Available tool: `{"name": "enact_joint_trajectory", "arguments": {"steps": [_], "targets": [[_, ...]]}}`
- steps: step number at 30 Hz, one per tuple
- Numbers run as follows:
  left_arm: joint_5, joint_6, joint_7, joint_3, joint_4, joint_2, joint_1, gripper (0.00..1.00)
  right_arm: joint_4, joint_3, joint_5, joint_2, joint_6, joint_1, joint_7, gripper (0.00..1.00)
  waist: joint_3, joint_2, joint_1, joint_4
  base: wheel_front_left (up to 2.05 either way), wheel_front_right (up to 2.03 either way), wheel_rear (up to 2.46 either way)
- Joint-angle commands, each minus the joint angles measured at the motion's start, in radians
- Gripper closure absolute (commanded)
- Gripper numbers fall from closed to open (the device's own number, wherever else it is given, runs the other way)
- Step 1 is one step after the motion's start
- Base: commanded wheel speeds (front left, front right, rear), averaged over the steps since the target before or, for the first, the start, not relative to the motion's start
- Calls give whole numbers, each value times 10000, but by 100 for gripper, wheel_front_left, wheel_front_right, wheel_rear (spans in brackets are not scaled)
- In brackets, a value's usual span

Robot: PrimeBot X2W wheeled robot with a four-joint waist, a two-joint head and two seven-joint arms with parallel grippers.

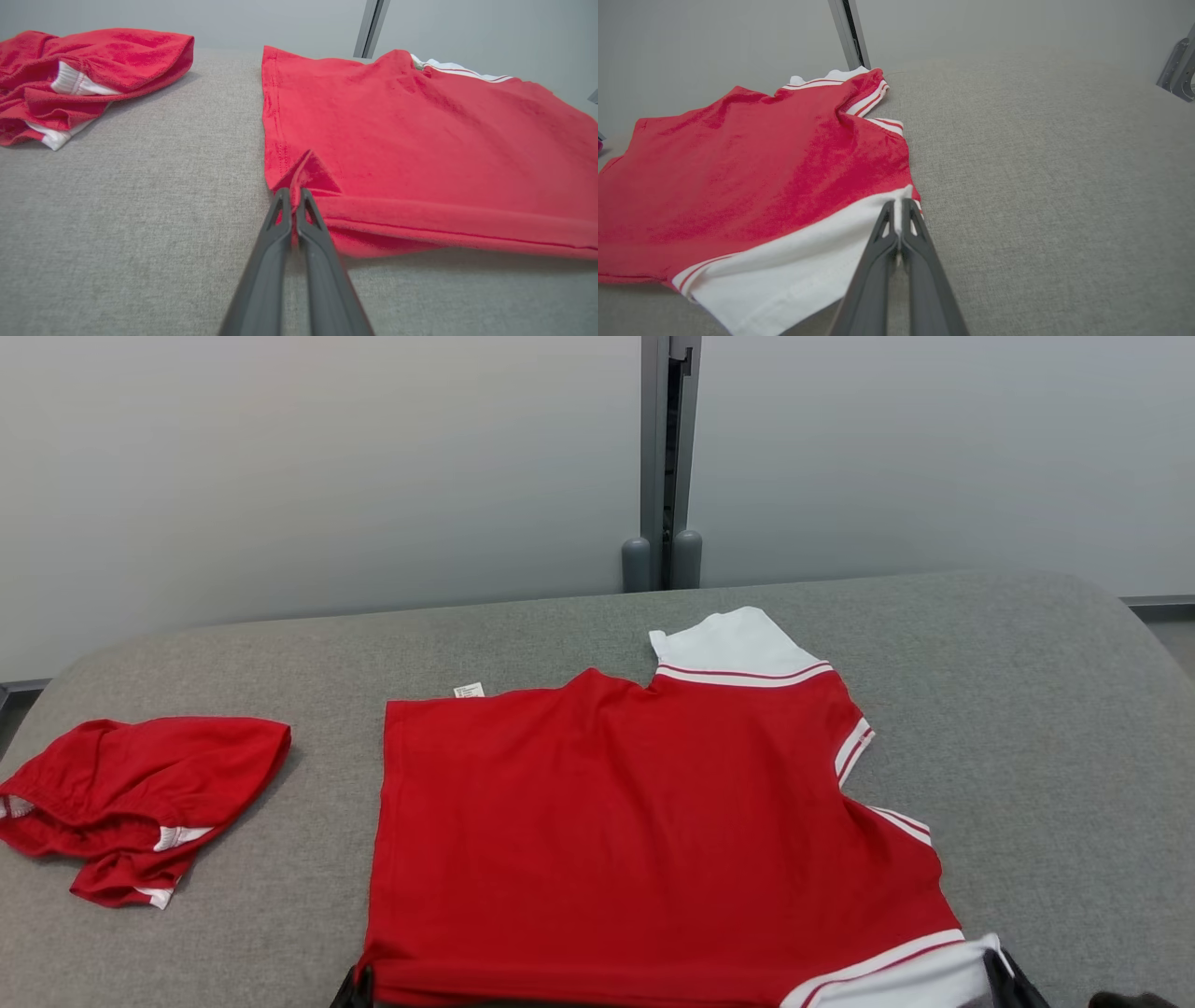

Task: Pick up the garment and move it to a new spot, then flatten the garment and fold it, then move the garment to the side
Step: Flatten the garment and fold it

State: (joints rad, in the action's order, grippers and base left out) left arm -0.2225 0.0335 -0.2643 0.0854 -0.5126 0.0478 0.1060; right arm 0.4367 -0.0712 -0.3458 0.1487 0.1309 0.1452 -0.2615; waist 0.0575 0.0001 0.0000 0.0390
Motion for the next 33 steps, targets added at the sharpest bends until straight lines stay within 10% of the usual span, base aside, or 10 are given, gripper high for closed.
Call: {"name": "enact_joint_trajectory", "arguments": {"steps": [1,33], "targets": [[84,-13,0,-27,164,53,-209,100,-102,33,-9,27,-3,-274,-50,100,-64,-1,0,-39,0,0,0],[261,-470,0,714,-790,51,-3892,100,2133,-135,780,293,-3,-6113,-50,100,-2307,-1,0,-348,0,0,0]]}}
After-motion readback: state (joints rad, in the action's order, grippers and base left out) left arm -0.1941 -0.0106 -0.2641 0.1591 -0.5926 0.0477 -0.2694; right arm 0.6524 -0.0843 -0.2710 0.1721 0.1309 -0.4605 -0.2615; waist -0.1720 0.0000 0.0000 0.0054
